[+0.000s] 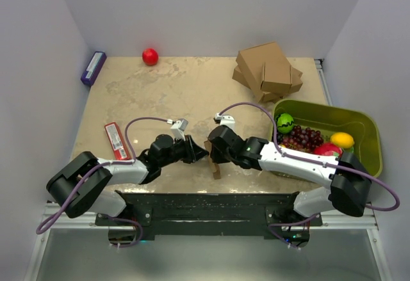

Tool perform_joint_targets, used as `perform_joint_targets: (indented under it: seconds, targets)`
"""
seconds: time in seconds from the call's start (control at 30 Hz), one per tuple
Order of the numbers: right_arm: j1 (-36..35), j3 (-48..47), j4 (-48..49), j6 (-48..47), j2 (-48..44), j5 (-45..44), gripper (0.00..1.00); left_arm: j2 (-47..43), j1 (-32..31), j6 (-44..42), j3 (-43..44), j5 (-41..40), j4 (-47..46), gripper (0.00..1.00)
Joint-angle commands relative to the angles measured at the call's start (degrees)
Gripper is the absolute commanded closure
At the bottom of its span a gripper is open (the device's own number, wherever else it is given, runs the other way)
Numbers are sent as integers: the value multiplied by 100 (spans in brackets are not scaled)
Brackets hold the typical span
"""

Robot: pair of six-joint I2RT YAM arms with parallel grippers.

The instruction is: Fold the paper box

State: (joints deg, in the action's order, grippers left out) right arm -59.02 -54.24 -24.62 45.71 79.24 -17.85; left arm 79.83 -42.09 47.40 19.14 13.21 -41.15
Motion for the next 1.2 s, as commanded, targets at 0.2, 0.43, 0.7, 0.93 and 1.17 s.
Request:
perform_joint_targets:
  seconds: [0.2, 0.43, 0.7, 0.93, 1.17]
  targets:
    - [-83, 80, 370, -45, 117, 273, 83, 147, -45, -125, 55, 50, 80, 76]
    - [-74, 238, 344, 16, 267, 343, 89, 164, -45, -117, 46, 76, -51, 77]
    - [-92, 379, 168, 175, 416, 176, 93, -108, -37, -73, -24, 41, -78, 72]
    - [-83, 353, 124, 175, 469, 150, 94, -714, -45, -38, -77, -205, 229, 66]
    - [-83, 335, 107, 166, 469, 159, 95, -812, -37, -11, 37, -328, 292, 56]
